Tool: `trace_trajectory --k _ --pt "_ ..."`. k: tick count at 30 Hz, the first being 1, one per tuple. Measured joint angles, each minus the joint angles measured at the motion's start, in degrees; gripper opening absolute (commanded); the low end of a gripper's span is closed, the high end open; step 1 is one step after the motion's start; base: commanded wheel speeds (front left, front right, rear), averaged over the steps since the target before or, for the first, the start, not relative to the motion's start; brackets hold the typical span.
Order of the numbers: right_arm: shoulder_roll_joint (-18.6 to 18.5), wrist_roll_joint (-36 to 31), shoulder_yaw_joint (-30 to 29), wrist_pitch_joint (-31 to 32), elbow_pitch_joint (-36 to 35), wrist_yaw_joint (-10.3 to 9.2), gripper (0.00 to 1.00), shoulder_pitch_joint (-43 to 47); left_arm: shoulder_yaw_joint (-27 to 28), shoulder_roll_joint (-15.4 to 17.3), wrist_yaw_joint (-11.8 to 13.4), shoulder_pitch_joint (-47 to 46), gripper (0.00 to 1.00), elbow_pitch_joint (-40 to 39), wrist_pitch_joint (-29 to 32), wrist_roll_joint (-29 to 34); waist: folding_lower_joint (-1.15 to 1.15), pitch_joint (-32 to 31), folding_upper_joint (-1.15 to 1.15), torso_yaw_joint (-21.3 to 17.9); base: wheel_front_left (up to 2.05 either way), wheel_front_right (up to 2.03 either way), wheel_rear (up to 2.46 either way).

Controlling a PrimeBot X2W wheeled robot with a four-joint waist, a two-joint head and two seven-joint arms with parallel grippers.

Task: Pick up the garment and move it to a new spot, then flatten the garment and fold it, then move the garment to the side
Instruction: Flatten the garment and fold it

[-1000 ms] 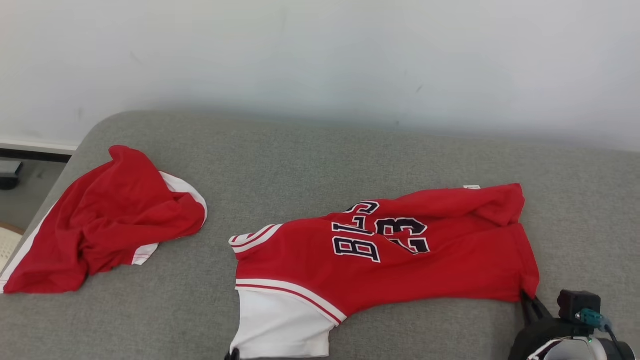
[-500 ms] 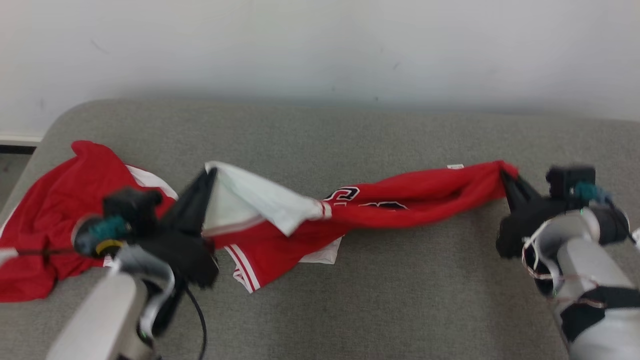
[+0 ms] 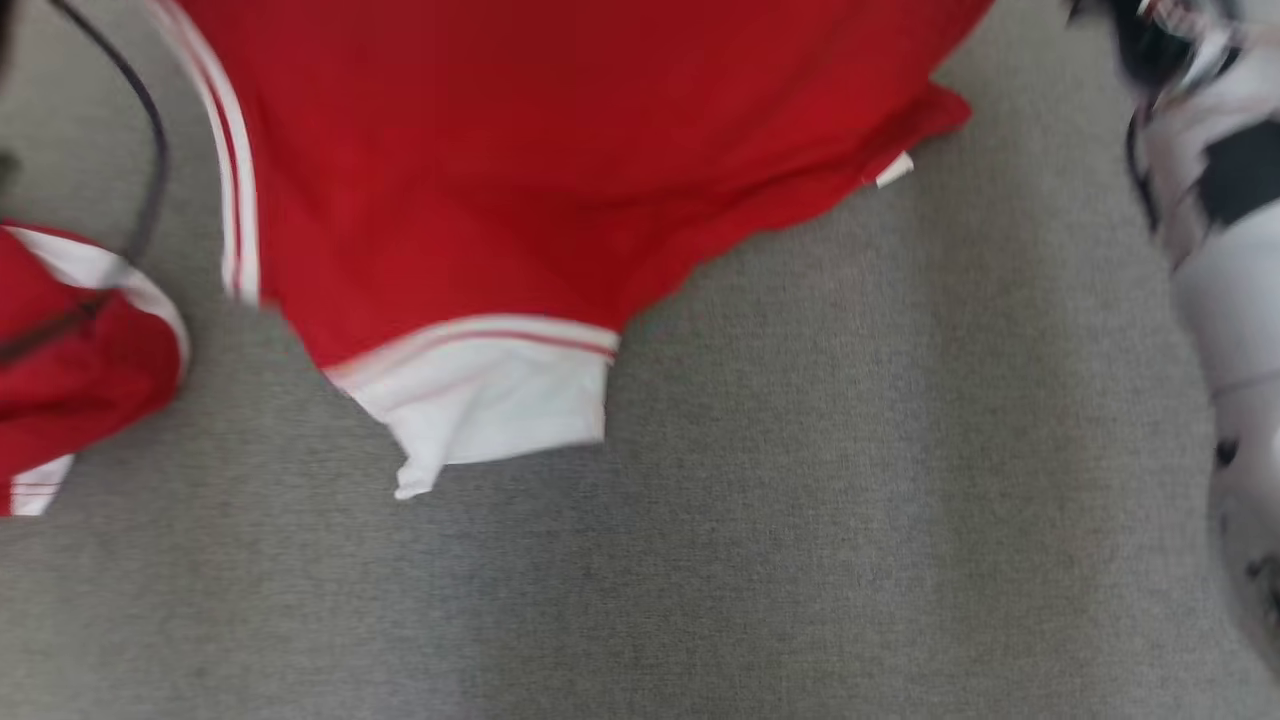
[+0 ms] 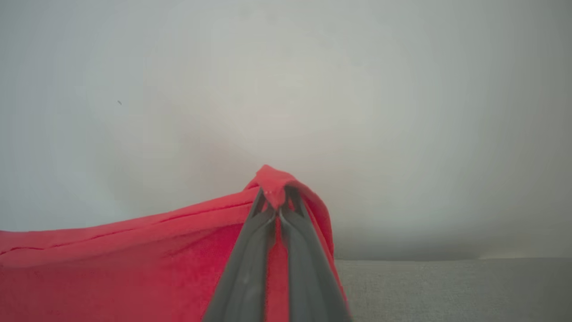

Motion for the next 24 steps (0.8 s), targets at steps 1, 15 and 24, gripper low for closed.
trace_trajectory --k 1,15,24 --pt "0.05 0.0 -0.81 -0.11 1.0 0.0 0.0 -2.56 -0.01 -0.05 -0.15 -2.9 0.0 1.4 0.14 0.3 0.0 1.16 0.0 -0.44 0.0 0.0 0.0" --pt "-0.27 -7.72 -4.25 -7.28 11.96 0.0 0.0 -20.86 -7.71 -6.47 -0.75 -26.79 0.0 15.99 -4.71 2.7 -0.01 7.04 0.0 -5.7 0.0 0.0 0.0" --pt "-0.64 -11.74 -5.21 -11.0 16.17 0.0 0.0 -23.46 -12.16 -6.26 -0.76 -30.31 0.0 21.72 -9.25 -1.4 -0.04 1.1 -0.01 -5.25 0.0 0.0 0.0"
